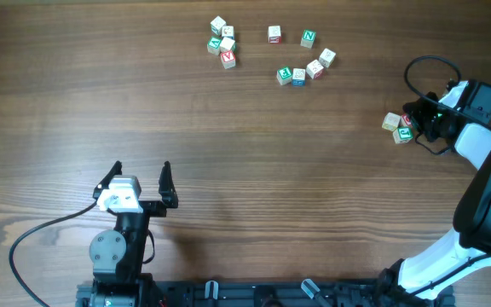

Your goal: Form a circle

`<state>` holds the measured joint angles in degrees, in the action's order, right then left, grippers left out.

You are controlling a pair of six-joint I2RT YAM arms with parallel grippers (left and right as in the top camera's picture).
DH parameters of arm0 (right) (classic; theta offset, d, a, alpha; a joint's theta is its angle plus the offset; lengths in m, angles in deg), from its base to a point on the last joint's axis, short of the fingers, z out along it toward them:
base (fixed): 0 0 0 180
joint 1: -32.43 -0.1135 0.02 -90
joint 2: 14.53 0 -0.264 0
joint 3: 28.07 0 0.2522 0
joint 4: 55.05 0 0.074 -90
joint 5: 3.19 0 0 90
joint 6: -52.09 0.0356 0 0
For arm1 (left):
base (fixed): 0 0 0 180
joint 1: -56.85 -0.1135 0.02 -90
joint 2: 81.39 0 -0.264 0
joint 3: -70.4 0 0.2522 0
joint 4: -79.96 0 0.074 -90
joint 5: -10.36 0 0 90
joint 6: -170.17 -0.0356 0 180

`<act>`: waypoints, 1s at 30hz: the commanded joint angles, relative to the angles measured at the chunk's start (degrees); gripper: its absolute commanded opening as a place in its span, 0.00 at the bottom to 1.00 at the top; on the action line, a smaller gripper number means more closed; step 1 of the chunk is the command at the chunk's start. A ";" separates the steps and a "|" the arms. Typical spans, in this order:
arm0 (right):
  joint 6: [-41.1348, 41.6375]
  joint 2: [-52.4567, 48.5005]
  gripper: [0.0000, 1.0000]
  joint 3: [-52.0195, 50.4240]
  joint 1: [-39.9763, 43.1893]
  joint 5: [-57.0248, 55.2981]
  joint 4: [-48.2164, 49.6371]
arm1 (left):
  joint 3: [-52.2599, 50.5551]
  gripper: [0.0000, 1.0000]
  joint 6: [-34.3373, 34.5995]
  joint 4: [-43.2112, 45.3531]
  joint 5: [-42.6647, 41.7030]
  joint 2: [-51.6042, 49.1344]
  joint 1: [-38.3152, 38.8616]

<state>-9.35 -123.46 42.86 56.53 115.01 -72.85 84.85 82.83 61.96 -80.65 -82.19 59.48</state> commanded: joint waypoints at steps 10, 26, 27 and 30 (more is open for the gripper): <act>-1.20 -0.13 0.05 0.92 0.35 1.53 5.62 | -0.37 1.00 0.37 -0.04 -0.90 0.48 0.26; 0.13 0.44 0.05 0.98 0.35 -3.54 7.65 | -0.37 1.00 0.37 -0.04 -0.90 0.48 0.26; 0.09 1.60 0.05 1.18 0.35 -3.13 7.96 | -0.37 1.00 0.37 -0.04 -0.90 0.48 0.26; -4.22 11.39 0.05 1.42 0.35 -4.28 6.80 | -0.37 1.00 0.37 -0.04 -0.90 0.48 0.26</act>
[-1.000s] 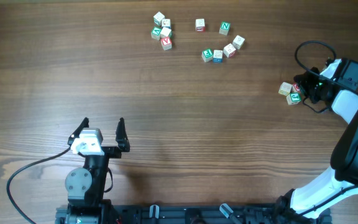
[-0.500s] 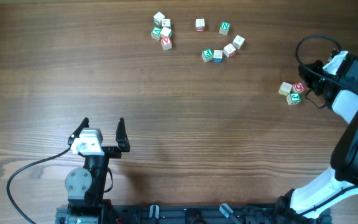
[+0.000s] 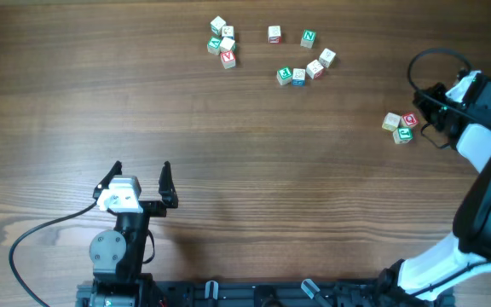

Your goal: Form a circle

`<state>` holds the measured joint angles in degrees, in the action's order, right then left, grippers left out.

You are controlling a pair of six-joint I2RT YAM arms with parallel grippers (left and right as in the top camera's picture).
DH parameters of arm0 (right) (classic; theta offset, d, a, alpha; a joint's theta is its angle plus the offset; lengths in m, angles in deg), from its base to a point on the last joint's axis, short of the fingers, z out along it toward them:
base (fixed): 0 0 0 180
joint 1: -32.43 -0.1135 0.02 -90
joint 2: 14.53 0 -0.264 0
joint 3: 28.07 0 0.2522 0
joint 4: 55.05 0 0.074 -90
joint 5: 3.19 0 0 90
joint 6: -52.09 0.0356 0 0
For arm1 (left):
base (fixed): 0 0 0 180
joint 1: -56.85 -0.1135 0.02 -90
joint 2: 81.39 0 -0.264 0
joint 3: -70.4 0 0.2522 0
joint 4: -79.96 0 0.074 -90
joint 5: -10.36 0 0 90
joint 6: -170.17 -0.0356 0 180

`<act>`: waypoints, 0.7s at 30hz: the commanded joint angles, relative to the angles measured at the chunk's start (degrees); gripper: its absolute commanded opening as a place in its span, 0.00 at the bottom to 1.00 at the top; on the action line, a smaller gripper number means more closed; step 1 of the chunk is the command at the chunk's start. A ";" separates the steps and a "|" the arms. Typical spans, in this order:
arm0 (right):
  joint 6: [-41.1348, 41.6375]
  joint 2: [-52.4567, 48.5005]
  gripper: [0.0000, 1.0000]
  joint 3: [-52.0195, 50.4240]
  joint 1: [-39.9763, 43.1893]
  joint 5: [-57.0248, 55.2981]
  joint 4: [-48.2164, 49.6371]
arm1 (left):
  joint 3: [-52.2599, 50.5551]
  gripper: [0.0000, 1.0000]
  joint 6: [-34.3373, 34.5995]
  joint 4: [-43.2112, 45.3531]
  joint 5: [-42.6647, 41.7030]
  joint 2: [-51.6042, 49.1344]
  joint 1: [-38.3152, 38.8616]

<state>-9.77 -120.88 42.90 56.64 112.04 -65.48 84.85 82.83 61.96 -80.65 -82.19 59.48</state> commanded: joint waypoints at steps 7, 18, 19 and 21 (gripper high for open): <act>-11.65 40.13 1.00 1.38 0.24 -12.37 -22.16 | -0.37 1.00 0.37 -0.04 -0.90 0.48 0.26; -19.50 79.67 1.00 1.33 0.24 -25.46 -56.94 | -0.37 1.00 0.37 -0.04 -0.90 0.48 0.26; -18.97 81.92 1.00 1.14 0.24 -25.51 -58.45 | -0.37 1.00 0.37 -0.04 -0.90 0.48 0.26; -18.97 86.82 1.00 -0.63 0.24 -26.05 -58.64 | -0.37 1.00 0.37 -0.04 -0.90 0.48 0.26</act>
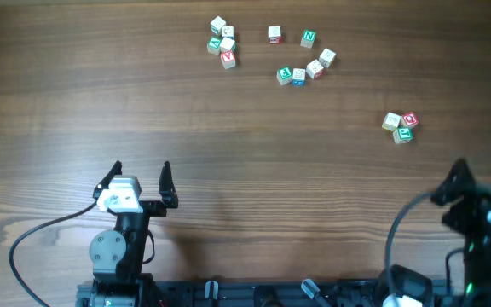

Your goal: Form a circle

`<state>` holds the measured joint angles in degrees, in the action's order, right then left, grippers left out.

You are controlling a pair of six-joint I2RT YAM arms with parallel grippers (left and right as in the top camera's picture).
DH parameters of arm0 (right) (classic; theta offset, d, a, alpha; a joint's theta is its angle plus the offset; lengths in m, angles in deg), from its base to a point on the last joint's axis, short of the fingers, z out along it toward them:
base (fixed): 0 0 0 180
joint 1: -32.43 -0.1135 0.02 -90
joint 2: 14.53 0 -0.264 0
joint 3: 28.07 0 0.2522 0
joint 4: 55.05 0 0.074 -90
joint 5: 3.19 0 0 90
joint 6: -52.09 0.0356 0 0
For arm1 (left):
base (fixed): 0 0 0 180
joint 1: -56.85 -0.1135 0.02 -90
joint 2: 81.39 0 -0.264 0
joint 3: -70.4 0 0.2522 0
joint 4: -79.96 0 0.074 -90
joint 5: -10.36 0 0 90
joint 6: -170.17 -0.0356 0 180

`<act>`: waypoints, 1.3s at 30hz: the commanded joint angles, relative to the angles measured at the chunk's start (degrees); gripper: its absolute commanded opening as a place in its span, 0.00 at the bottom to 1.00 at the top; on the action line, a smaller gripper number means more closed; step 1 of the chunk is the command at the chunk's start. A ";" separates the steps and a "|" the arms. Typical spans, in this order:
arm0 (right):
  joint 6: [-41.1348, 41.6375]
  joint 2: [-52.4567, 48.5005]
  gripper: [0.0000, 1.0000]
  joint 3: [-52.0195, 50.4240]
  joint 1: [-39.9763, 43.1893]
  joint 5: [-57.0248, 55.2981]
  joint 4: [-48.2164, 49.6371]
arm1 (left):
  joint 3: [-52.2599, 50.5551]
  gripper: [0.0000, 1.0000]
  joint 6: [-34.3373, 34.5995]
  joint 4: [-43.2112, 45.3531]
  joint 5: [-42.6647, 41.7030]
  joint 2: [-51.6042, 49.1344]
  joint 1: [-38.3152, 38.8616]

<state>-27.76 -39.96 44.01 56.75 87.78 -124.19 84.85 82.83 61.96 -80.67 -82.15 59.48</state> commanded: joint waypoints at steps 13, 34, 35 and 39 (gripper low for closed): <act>5.92 25.22 1.00 -43.30 -16.37 -2.91 44.00 | -0.37 1.00 0.37 -0.04 -0.87 0.44 0.26; 9.55 23.69 1.00 -58.05 -18.05 2.03 55.49 | -0.37 1.00 0.37 -0.04 -0.87 0.44 0.26; 9.55 23.69 1.00 -58.05 -18.05 2.05 55.47 | -0.37 1.00 0.37 -0.04 -0.87 0.44 0.26; 9.55 23.69 1.00 -58.05 -18.05 2.03 55.47 | -0.37 1.00 0.37 -0.04 -0.87 0.44 0.26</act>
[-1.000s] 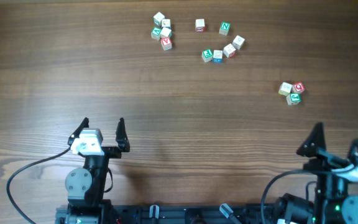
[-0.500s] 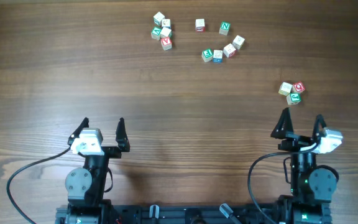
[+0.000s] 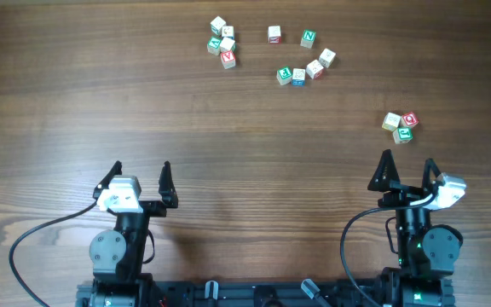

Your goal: Form a circle

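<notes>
Small lettered wooden blocks lie at the far side of the table. A tight cluster (image 3: 222, 42) sits at the far left. A loose arc runs from a red-marked block (image 3: 274, 33) past the green N block (image 3: 309, 37) down to a green block (image 3: 284, 75). Three more blocks (image 3: 401, 125) lie bunched apart at the right. My left gripper (image 3: 141, 175) stands open near the front left, holding nothing. My right gripper (image 3: 407, 168) stands open near the front right, just in front of the three-block bunch and apart from it.
The brown wooden table (image 3: 245, 153) carries only the blocks. Both arm bases and their black cables (image 3: 41, 234) sit along the front edge.
My right arm has moved from the far right front edge inward to its base at the front right, its gripper open and pointing away. The blocks and the left arm have not moved.
My right gripper was first at the three-block bunch on the right, covering the red O block. Then it stood back to the right of the bunch, the red O block showing. Later it was at the right front edge, and now it sits at its base.
</notes>
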`<state>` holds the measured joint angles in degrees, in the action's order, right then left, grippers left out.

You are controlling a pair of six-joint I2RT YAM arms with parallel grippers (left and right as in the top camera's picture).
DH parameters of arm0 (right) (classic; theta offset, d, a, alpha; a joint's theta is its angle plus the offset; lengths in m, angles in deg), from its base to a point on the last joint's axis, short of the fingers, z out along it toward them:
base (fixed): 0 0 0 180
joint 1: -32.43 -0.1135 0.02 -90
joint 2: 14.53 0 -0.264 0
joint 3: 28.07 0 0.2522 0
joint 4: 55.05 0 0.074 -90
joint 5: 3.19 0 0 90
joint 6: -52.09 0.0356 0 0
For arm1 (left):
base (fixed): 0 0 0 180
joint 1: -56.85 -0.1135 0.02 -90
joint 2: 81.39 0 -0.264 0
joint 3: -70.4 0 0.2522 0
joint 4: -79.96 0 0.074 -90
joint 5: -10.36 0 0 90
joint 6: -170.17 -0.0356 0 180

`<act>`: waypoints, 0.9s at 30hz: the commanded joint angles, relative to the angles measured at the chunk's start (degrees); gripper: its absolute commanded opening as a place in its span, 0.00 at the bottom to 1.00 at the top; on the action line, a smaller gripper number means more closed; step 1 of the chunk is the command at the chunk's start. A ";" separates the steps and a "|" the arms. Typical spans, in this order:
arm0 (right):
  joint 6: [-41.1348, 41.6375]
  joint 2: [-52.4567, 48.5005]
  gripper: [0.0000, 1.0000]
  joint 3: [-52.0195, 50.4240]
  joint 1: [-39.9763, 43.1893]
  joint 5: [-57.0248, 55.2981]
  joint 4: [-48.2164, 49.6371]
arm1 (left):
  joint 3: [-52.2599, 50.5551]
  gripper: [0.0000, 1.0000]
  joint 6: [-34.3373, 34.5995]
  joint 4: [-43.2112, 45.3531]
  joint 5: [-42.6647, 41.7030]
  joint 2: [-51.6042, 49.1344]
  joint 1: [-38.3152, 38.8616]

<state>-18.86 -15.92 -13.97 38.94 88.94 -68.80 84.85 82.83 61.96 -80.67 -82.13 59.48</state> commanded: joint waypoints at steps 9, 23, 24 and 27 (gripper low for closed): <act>-1.20 1.25 1.00 -0.04 -0.68 0.87 0.00 | -0.37 1.00 0.37 -0.04 -0.87 0.42 0.26; -11.15 1.11 1.00 -0.04 -0.87 1.33 0.07 | -0.37 1.00 0.37 -0.04 -0.87 0.42 0.26; -11.17 1.11 1.00 -0.04 -0.87 1.33 0.07 | -0.37 1.00 0.37 -0.04 -0.87 0.42 0.26; -11.15 0.96 1.00 -0.04 -0.87 1.33 0.07 | -0.37 1.00 0.37 -0.04 -0.87 0.42 0.26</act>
<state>-29.07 -15.63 -13.97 38.46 89.40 -68.83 84.85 82.83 61.96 -80.67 -82.13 59.48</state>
